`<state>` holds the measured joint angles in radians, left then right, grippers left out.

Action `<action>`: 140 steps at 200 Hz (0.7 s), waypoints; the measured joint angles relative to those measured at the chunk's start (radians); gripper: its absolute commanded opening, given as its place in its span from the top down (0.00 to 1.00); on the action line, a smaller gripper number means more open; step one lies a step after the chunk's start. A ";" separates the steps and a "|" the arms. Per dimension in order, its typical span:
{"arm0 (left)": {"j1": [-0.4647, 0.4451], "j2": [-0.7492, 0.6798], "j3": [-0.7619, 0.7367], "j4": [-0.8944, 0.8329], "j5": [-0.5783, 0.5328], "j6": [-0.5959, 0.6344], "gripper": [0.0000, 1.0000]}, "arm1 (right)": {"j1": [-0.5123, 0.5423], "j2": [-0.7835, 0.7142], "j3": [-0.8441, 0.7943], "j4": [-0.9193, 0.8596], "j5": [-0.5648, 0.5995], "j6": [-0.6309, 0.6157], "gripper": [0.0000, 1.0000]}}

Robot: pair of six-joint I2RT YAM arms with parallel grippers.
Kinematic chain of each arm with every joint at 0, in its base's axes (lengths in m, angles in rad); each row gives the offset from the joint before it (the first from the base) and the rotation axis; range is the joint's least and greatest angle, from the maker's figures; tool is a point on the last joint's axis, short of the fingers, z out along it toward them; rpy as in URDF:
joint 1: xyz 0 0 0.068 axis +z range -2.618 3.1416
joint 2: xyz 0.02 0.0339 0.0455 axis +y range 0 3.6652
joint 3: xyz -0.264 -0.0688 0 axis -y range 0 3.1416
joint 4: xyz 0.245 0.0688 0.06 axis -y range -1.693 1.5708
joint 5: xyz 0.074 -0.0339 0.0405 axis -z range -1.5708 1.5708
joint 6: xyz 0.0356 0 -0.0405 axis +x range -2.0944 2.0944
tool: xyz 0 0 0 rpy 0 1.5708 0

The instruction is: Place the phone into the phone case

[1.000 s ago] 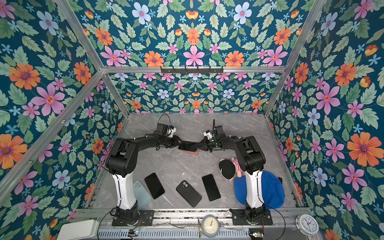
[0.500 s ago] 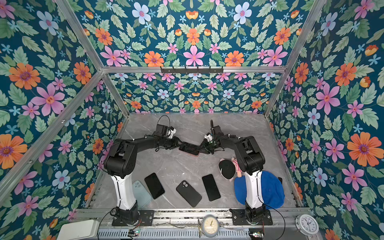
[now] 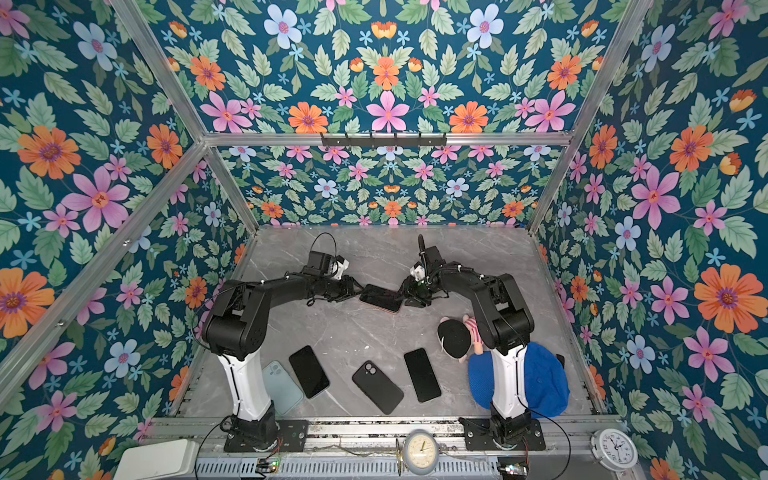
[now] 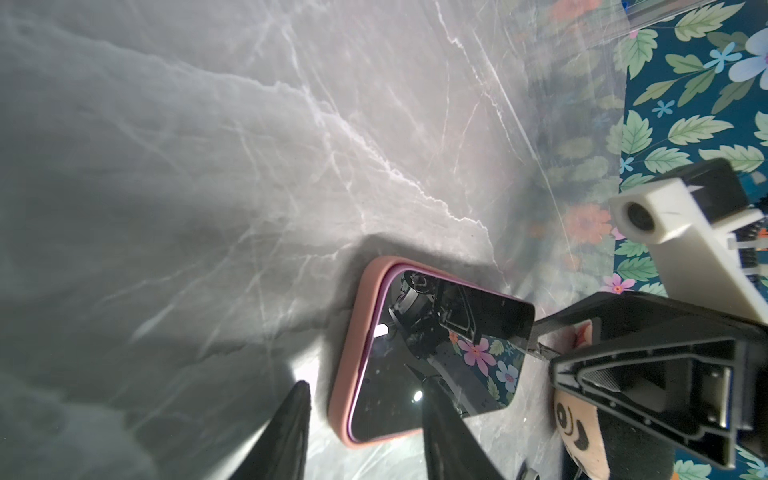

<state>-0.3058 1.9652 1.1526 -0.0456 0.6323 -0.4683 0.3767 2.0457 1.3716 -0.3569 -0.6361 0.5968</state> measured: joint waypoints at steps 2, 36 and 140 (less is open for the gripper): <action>0.000 0.000 0.000 0.000 0.000 0.000 0.52 | 0.000 0.000 0.002 -0.003 0.002 -0.002 0.50; -0.002 -0.004 -0.011 0.007 -0.002 -0.016 0.52 | 0.000 -0.006 0.028 -0.048 0.048 -0.047 0.49; -0.002 0.010 -0.002 0.031 0.003 -0.046 0.54 | 0.072 -0.094 -0.058 -0.064 0.156 -0.049 0.65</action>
<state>-0.3077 1.9747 1.1503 -0.0151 0.6350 -0.5140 0.4488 1.9518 1.3140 -0.4213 -0.4801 0.5480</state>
